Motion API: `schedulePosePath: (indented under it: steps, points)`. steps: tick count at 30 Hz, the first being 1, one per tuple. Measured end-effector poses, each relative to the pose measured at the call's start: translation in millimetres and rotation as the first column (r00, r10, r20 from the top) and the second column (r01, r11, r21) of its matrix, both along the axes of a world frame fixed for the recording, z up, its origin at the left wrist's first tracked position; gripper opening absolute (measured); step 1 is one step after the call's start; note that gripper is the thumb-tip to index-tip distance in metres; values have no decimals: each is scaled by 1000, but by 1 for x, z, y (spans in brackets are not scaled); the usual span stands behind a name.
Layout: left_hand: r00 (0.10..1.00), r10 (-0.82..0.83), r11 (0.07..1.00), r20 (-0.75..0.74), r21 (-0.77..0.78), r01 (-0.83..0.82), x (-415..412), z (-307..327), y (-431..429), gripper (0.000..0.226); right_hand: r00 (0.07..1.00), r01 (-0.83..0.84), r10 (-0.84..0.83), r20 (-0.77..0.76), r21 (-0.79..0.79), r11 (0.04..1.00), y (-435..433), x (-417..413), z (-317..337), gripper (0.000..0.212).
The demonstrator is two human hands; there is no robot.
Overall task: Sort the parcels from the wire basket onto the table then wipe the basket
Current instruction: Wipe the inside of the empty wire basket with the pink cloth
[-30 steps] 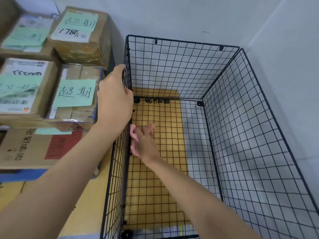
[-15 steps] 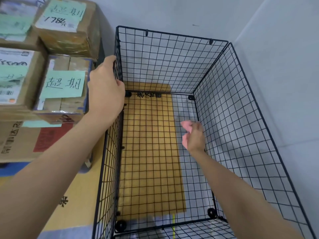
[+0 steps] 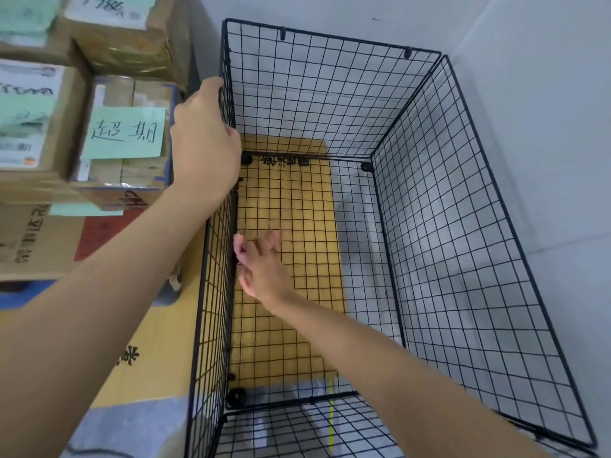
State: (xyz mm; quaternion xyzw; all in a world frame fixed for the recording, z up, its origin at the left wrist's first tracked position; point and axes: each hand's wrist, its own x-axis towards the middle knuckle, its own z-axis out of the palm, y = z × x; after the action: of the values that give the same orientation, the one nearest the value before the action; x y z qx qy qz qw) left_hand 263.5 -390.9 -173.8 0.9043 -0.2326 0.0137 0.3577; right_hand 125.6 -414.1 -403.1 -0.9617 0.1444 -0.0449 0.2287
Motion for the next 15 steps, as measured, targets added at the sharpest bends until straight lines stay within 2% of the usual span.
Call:
schedulePosePath:
  steps: [1,3,6,10,12,15]
  points:
    - [1000,2,1000,1,7,-2,0,1,0,56,1000,-27,27,8,-33,999,-15,-9,-3,56]
    - [1000,9,1000,1,12,-9,-2,2,0,55,996,5,-12,-83,-80,997,-50,-33,-6,48]
    - [1000,17,1000,11,16,-17,-2,2,-1,53,958,178,-212,-191,-178,968,-112,-84,-4,40]
    - [1000,17,1000,17,6,-17,-1,3,-2,53,834,332,-438,-337,-328,884,-167,-141,12,48]
    - [1000,22,1000,18,6,-22,-1,3,-2,53,822,349,-452,-347,-321,881,-164,-146,14,50]
    - [1000,26,1000,17,7,-26,-3,3,-1,53,823,461,-483,-298,-145,876,-139,-134,15,44]
